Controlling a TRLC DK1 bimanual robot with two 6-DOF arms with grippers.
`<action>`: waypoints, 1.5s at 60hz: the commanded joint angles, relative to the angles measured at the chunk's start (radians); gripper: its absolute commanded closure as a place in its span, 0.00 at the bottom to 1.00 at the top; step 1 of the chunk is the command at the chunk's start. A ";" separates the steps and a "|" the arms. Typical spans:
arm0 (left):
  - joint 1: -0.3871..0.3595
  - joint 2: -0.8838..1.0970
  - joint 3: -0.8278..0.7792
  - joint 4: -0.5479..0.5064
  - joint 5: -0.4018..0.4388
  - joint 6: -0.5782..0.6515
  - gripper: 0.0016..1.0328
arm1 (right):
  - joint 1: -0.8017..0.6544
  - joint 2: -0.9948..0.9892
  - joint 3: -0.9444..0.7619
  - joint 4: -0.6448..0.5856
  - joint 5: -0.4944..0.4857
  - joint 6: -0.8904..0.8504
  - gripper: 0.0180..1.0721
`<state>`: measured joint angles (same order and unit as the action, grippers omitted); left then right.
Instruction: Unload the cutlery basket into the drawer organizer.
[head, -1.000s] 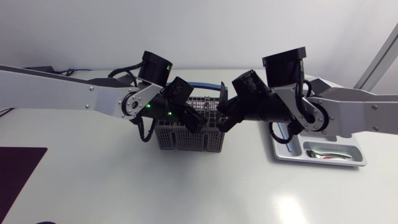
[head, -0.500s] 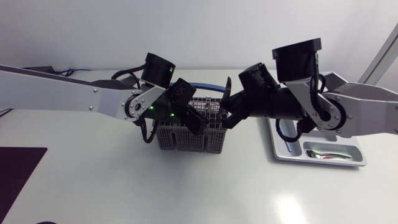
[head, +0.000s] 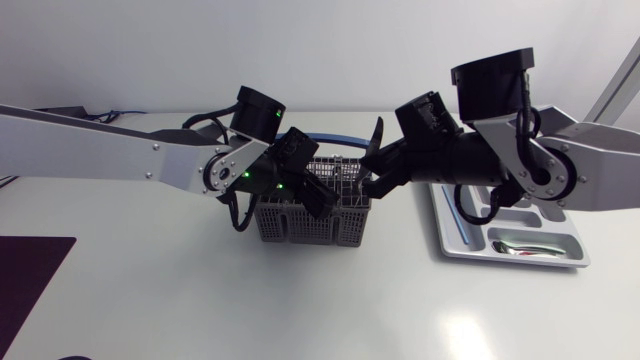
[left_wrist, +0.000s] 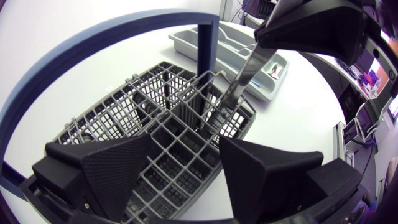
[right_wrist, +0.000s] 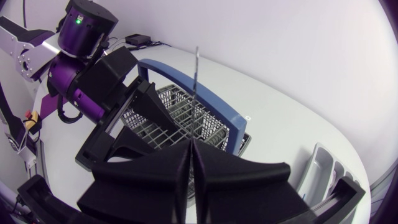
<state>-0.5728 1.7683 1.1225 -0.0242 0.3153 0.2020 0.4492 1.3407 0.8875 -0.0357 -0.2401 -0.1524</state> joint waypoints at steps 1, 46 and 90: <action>-0.007 0.025 -0.001 0.000 -0.001 -0.009 0.08 | -0.007 -0.031 0.053 0.017 0.010 0.034 0.95; -0.042 0.054 0.036 -0.008 -0.022 -0.012 0.08 | 0.085 -0.071 0.030 0.053 0.179 0.014 0.95; -0.044 0.045 0.039 -0.016 -0.028 -0.010 0.08 | 0.048 -0.196 0.064 -0.023 0.143 0.001 0.95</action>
<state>-0.6071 1.7927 1.1419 -0.0269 0.2852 0.2020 0.5144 1.1797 0.9058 -0.0437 -0.0872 -0.1387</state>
